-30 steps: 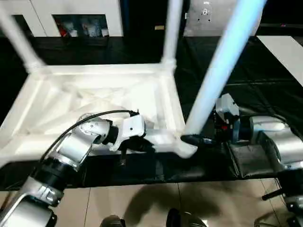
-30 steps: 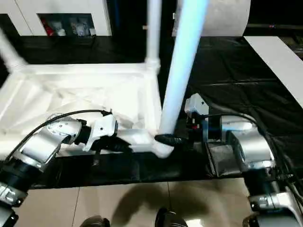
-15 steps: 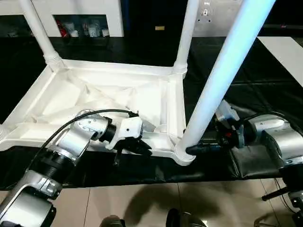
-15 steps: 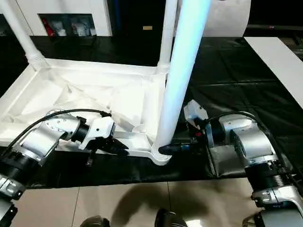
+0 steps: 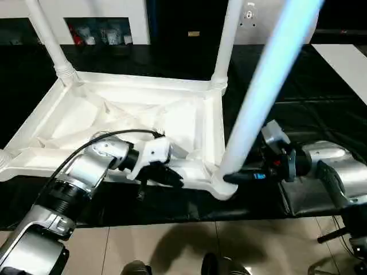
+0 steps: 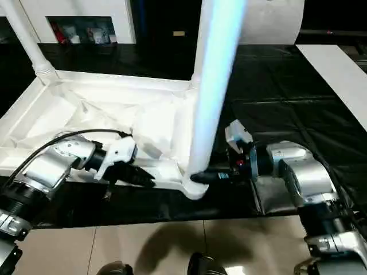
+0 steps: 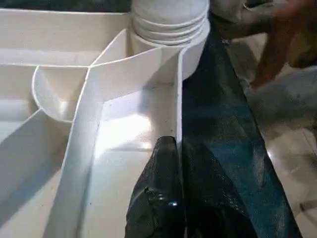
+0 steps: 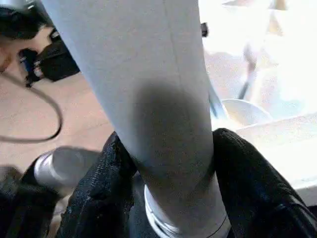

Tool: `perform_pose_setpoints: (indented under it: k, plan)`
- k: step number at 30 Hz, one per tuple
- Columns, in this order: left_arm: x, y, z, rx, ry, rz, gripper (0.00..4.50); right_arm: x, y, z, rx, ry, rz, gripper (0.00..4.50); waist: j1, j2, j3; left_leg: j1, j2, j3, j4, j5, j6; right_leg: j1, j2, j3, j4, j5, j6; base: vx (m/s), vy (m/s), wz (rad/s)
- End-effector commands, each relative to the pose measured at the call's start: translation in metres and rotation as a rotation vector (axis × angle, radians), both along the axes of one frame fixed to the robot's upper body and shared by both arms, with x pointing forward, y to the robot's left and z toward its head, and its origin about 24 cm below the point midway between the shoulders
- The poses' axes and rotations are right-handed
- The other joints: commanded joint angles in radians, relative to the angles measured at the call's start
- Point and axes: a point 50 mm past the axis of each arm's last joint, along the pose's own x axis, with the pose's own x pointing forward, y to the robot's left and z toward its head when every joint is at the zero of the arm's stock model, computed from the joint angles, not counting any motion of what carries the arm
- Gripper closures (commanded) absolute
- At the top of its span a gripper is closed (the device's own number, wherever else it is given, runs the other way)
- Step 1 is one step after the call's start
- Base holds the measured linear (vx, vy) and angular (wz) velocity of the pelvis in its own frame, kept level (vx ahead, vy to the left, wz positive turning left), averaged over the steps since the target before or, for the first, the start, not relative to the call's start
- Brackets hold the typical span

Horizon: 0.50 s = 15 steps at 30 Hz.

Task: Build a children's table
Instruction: Rotate leg to tighten

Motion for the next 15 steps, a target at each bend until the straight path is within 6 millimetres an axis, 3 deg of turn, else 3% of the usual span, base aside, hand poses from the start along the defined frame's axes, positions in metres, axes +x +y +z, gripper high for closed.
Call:
perform_pose_setpoints:
  k: [1, 5, 6, 7, 9, 11, 15]
  plan:
    - [0.003, -0.016, 0.004, -0.049, -0.037, 0.086, 4.5, -0.002, 0.025, -0.001, 0.041, 0.003, -0.018, 2.46, -0.008, -0.015, -0.068, -0.012, 0.004, 0.015, -0.066, -0.058, 0.097, 0.085, -0.049, 0.054, -0.087, -0.509, -0.032, 0.0, 0.0, 0.0]
    - [0.008, -0.025, 0.007, -0.079, -0.044, 0.263, 4.5, 0.011, 0.043, -0.011, -0.015, -0.02, -0.256, 2.49, -0.038, -0.014, -0.065, -0.018, -0.001, 0.01, -0.065, -0.089, 0.065, 0.089, -0.048, 0.043, -0.097, -0.55, 0.006, 0.0, 0.0, 0.0]
    - [0.009, -0.027, 0.008, -0.087, -0.042, 0.297, 4.5, 0.014, 0.046, -0.012, -0.017, -0.014, -0.301, 2.49, -0.041, -0.013, -0.065, -0.016, -0.002, 0.009, -0.065, -0.096, 0.066, 0.088, -0.049, 0.04, -0.101, -0.556, 0.009, 0.0, 0.0, 0.0]
    - [0.01, -0.033, 0.009, -0.105, -0.041, 0.35, 4.5, 0.02, 0.052, -0.013, -0.019, -0.006, -0.407, 2.5, -0.058, -0.012, -0.065, -0.024, -0.003, 0.007, -0.065, -0.094, 0.07, 0.093, -0.048, 0.037, -0.1, -0.542, 0.013, 0.0, 0.0, 0.0]
    - [0.012, -0.042, 0.01, -0.13, -0.042, 0.427, 4.5, 0.028, 0.061, -0.014, -0.032, 0.001, -0.547, 2.53, -0.07, -0.01, -0.067, -0.018, -0.007, 0.007, -0.062, -0.103, 0.076, 0.09, -0.049, 0.031, -0.109, -0.551, 0.017, 0.0, 0.0, 0.0]
    - [0.015, -0.05, 0.01, -0.145, -0.058, 0.513, 4.5, 0.034, 0.068, -0.015, -0.04, -0.008, -0.654, 2.54, -0.075, -0.01, -0.067, -0.023, -0.006, 0.005, -0.064, -0.09, 0.083, 0.092, -0.047, 0.03, -0.108, -0.528, 0.015, 0.0, 0.0, 0.0]
    - [0.018, -0.062, 0.011, -0.153, -0.083, 0.602, 4.5, 0.04, 0.076, -0.016, -0.05, -0.037, -0.777, 2.54, -0.073, -0.008, -0.07, -0.015, 0.0, 0.007, -0.067, -0.072, 0.103, 0.085, -0.048, 0.04, -0.1, -0.47, -0.012, 0.0, 0.0, 0.0]
